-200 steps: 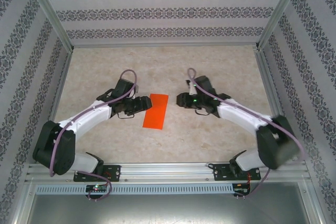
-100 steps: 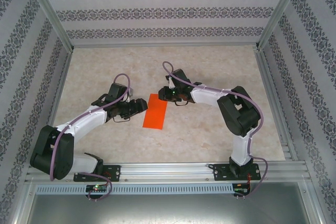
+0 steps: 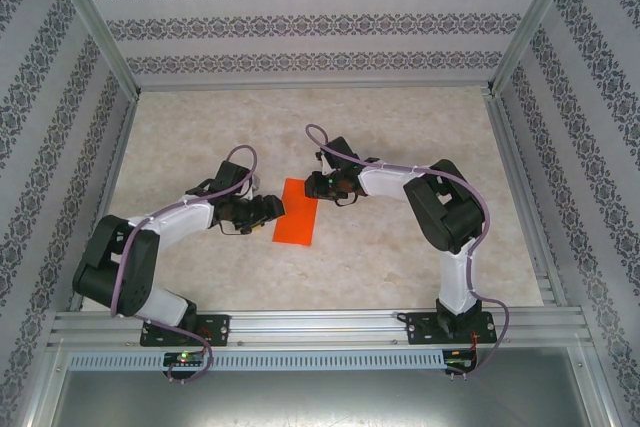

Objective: Fold a paper plane with a square sheet of paper (fold left side to right side)
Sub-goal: Third fold the triangle at the center of the table.

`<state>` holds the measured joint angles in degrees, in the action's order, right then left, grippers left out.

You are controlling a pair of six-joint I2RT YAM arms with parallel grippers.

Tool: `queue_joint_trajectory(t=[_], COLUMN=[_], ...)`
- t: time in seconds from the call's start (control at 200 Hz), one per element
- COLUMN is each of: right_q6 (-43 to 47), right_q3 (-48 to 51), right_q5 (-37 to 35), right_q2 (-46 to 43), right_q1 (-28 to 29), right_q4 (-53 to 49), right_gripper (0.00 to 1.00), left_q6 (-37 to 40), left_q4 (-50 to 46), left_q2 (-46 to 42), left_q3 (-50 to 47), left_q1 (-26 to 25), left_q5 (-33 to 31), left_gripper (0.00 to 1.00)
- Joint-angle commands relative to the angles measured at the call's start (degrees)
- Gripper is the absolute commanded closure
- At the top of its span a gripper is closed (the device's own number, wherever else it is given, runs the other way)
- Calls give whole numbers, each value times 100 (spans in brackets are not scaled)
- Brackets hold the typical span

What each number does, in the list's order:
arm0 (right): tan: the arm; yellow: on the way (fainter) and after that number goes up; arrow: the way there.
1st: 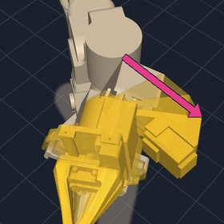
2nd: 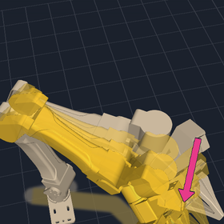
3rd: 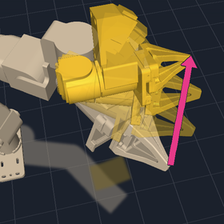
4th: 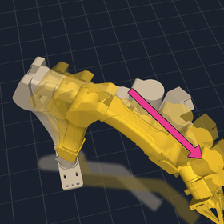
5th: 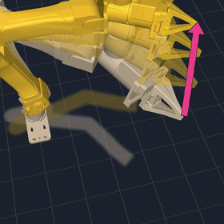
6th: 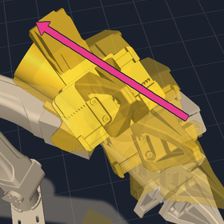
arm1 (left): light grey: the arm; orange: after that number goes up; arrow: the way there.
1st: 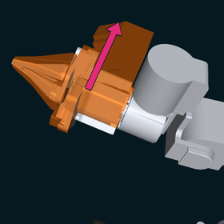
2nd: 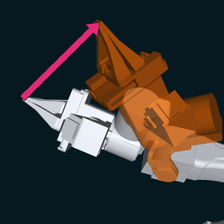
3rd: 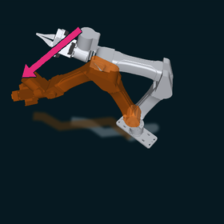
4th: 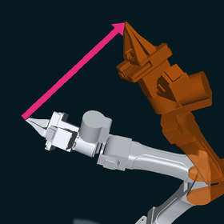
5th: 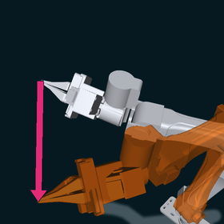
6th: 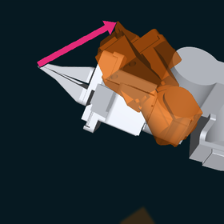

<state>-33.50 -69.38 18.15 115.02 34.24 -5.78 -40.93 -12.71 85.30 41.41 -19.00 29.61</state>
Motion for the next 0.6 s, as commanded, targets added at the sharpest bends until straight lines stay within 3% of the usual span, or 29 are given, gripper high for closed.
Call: queue_joint_trajectory(t=[0.0, 0.24, 0.595], right_q6=[392, 570, 552], right_q3=[-108, -111, -84], right_q5=[51, 267, 364], right_q2=[248, 319, 310], right_q1=[-55, -132, -128], right_q4=[-190, -160, -87], right_gripper=[71, 72, 71], left_q6=[135, 120, 179], left_q4=[278, 444, 472], left_q2=[162, 548, 847], left_q3=[225, 345, 409], left_q1=[72, 56, 39], left_q5=[242, 507, 504], left_gripper=[32, 44, 45])
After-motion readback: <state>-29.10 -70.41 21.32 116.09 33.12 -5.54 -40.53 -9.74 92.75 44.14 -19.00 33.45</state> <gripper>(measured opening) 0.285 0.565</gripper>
